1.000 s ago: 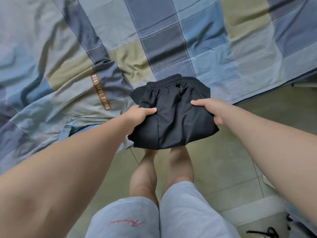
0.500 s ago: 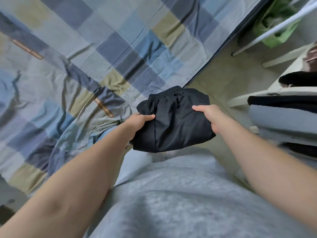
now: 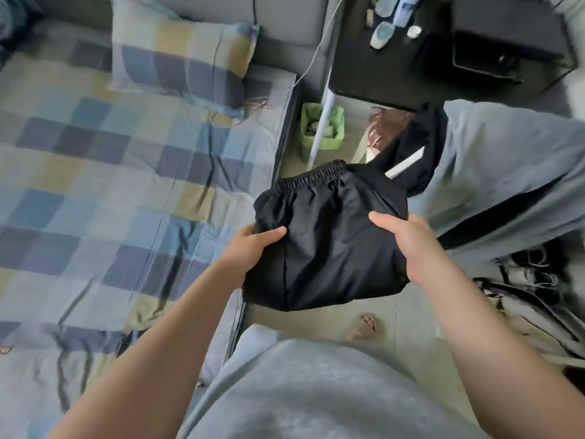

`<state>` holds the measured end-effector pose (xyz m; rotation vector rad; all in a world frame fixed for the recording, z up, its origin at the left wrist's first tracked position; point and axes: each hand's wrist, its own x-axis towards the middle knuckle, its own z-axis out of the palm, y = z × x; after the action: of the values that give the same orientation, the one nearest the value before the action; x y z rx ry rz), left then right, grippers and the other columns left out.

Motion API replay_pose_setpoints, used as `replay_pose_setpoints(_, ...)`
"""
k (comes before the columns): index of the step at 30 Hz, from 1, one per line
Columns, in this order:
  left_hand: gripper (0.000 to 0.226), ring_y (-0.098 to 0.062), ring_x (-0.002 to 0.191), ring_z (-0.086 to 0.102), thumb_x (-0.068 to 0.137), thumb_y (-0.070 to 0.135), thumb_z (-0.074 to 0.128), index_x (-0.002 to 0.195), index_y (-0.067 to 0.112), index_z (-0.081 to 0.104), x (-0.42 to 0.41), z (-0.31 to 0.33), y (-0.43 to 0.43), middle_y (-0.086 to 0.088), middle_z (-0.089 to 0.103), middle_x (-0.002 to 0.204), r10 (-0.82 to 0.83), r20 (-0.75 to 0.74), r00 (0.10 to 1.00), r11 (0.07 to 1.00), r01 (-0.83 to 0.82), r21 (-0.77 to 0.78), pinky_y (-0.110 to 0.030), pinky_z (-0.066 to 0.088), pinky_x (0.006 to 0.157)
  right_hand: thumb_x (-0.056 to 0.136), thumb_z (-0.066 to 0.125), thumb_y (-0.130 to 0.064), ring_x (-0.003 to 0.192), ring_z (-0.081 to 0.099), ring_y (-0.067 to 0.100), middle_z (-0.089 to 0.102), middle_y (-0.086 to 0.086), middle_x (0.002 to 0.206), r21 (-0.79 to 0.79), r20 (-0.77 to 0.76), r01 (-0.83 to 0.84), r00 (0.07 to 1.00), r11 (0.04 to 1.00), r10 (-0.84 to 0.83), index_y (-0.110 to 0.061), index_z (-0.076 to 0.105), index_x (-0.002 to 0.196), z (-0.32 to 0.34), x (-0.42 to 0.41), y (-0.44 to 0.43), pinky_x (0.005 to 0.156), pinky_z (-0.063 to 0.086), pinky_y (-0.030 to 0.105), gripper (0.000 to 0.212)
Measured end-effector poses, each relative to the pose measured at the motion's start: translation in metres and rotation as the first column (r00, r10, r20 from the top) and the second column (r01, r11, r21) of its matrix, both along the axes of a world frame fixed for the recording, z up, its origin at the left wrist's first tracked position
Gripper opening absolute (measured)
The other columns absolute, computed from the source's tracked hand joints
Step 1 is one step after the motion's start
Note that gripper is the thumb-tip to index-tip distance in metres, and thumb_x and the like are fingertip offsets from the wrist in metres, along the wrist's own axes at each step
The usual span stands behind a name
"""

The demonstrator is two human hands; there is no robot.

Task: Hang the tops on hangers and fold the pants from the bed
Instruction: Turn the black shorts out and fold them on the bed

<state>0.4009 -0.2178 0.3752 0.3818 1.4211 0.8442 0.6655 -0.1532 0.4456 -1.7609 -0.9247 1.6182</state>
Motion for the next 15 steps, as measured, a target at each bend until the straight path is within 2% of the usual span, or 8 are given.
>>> replay_pose_setpoints(2, 0.029, -0.018, 0.086, 0.076, 0.069, 0.035, 0.086, 0.094, 0.024, 0.077, 0.031, 0.026, 0.032, 0.0, 0.078, 0.097, -0.053, -0.02, 0.998, 0.994, 0.055, 0.09, -0.023, 0.059, 0.062, 0.086, 0.076, -0.018, 0.086, 0.076, 0.017, 0.079, 0.0, 0.097, 0.071, -0.046, 0.073, 0.997, 0.995, -0.07, -0.018, 0.074, 0.103, 0.021, 0.038, 0.011, 0.063, 0.057, 0.026, 0.017)
replay_pose_setpoints(3, 0.026, -0.017, 0.087, 0.076, 0.067, 0.037, 0.086, 0.091, 0.027, 0.079, 0.048, 0.039, 0.046, 0.001, 0.078, 0.097, -0.083, -0.033, 0.996, 0.987, 0.086, 0.132, -0.022, 0.059, 0.062, 0.086, 0.075, -0.017, 0.087, 0.076, 0.018, 0.078, 0.0, 0.098, 0.103, -0.066, 0.107, 0.993, 0.989, -0.1, -0.017, 0.074, 0.104, 0.031, 0.057, 0.016, 0.066, 0.057, 0.028, 0.018)
replay_pose_setpoints(6, 0.033, -0.018, 0.093, 0.075, 0.063, 0.043, 0.087, 0.095, 0.036, 0.078, 0.109, 0.077, 0.088, 0.002, 0.078, 0.104, -0.169, -0.045, 0.985, 0.949, 0.174, 0.262, -0.027, 0.06, 0.072, 0.087, 0.074, -0.016, 0.097, 0.074, 0.023, 0.077, 0.005, 0.107, 0.197, -0.12, 0.166, 0.982, 0.966, -0.145, -0.014, 0.072, 0.114, 0.057, 0.123, 0.033, 0.082, 0.056, 0.037, 0.027)
replay_pose_setpoints(8, 0.034, -0.02, 0.097, 0.075, 0.067, 0.041, 0.086, 0.099, 0.034, 0.078, 0.153, 0.097, 0.114, 0.0, 0.077, 0.107, -0.199, -0.039, 0.979, 0.922, 0.201, 0.331, -0.028, 0.06, 0.074, 0.087, 0.074, -0.017, 0.101, 0.073, 0.025, 0.076, 0.006, 0.109, 0.251, -0.149, 0.208, 0.973, 0.945, -0.175, -0.015, 0.073, 0.114, 0.072, 0.171, 0.047, 0.086, 0.057, 0.04, 0.026)
replay_pose_setpoints(12, 0.034, -0.022, 0.101, 0.073, 0.075, 0.034, 0.082, 0.107, 0.025, 0.076, 0.251, 0.129, 0.166, -0.002, 0.076, 0.111, -0.262, -0.05, 0.964, 0.864, 0.257, 0.434, -0.03, 0.06, 0.078, 0.087, 0.073, -0.017, 0.097, 0.075, 0.021, 0.077, 0.004, 0.107, 0.345, -0.197, 0.286, 0.953, 0.894, -0.229, -0.024, 0.079, 0.1, 0.101, 0.266, 0.071, 0.068, 0.06, 0.028, 0.016)
replay_pose_setpoints(15, 0.035, -0.023, 0.103, 0.073, 0.075, 0.032, 0.082, 0.107, 0.021, 0.077, 0.324, 0.146, 0.2, -0.004, 0.076, 0.11, -0.322, -0.072, 0.944, 0.82, 0.317, 0.476, -0.037, 0.056, 0.087, 0.087, 0.072, -0.016, 0.099, 0.074, 0.023, 0.077, 0.004, 0.108, 0.377, -0.206, 0.364, 0.929, 0.852, -0.306, -0.019, 0.075, 0.108, 0.113, 0.336, 0.083, 0.081, 0.057, 0.037, 0.021)
